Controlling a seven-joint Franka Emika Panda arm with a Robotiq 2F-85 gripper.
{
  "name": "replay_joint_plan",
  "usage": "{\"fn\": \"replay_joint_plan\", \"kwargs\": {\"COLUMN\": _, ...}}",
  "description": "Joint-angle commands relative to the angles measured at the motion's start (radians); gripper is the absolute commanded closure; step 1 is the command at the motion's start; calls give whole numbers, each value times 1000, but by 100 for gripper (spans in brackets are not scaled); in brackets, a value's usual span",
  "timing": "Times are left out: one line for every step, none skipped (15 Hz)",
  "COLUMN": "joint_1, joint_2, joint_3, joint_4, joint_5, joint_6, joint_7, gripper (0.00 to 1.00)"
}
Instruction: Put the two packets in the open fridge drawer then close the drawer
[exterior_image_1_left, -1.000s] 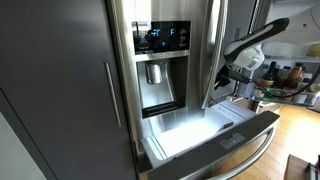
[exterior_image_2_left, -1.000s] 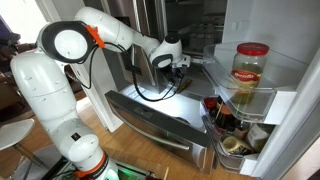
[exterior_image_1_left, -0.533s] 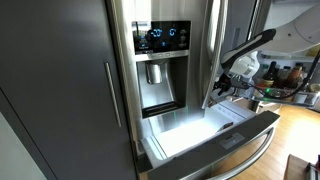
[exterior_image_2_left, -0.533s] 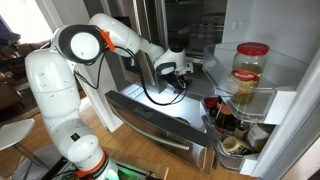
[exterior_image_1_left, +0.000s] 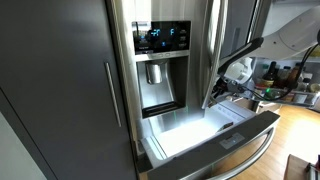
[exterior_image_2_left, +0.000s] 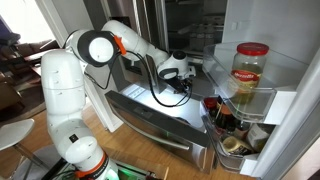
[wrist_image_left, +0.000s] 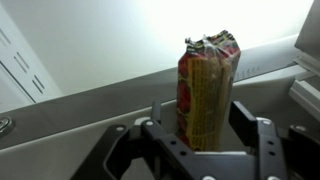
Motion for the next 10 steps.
{"fn": "replay_joint_plan", "kwargs": {"joint_1": -41, "joint_2": 42, "joint_3": 36, "joint_4": 39, "joint_5": 21, "joint_6": 11, "joint_7": -33, "gripper": 59}}
{"fn": "replay_joint_plan", "kwargs": {"joint_1": -45, "joint_2": 45, "joint_3": 39, "joint_4": 43, "joint_5": 20, "joint_6": 7, "joint_7": -27, "gripper": 66}}
{"fn": "replay_joint_plan", "kwargs": {"joint_1": -47, "joint_2": 44, "joint_3": 41, "joint_4": 46, "joint_5": 17, "joint_6": 1, "joint_7": -19, "gripper": 74}}
{"fn": "replay_joint_plan", "kwargs": {"joint_1": -48, "joint_2": 41, "joint_3": 41, "joint_4": 47, "joint_5": 14, "joint_6": -2, "joint_7": -12, "gripper": 81}}
{"fn": "replay_joint_plan", "kwargs": {"joint_1": -46, "joint_2": 37, "joint_3": 40, "joint_4": 47, "joint_5": 10, "joint_6": -5, "joint_7": -4, "gripper": 88}}
{"fn": "replay_joint_plan", "kwargs": {"joint_1": -45, "joint_2": 32, "joint_3": 38, "joint_4": 47, "joint_5": 5, "joint_6": -16, "joint_7": 10, "gripper": 95}}
{"fn": "replay_joint_plan", "kwargs": {"joint_1": -44, "joint_2": 29, "joint_3": 36, "joint_4": 46, "joint_5": 4, "joint_6": -14, "joint_7": 17, "gripper": 98}}
{"fn": "replay_joint_plan", "kwargs": {"joint_1": -41, "joint_2": 25, "joint_3": 33, "joint_4": 44, "joint_5": -1, "joint_6": -19, "joint_7": 32, "gripper": 99}}
{"fn": "replay_joint_plan", "kwargs": {"joint_1": -37, "joint_2": 21, "joint_3": 29, "joint_4": 41, "joint_5": -6, "joint_6": -15, "joint_7": 47, "gripper": 98}}
{"fn": "replay_joint_plan", "kwargs": {"joint_1": -29, "joint_2": 11, "joint_3": 24, "joint_4": 31, "joint_5": -15, "joint_6": -16, "joint_7": 76, "gripper": 96}}
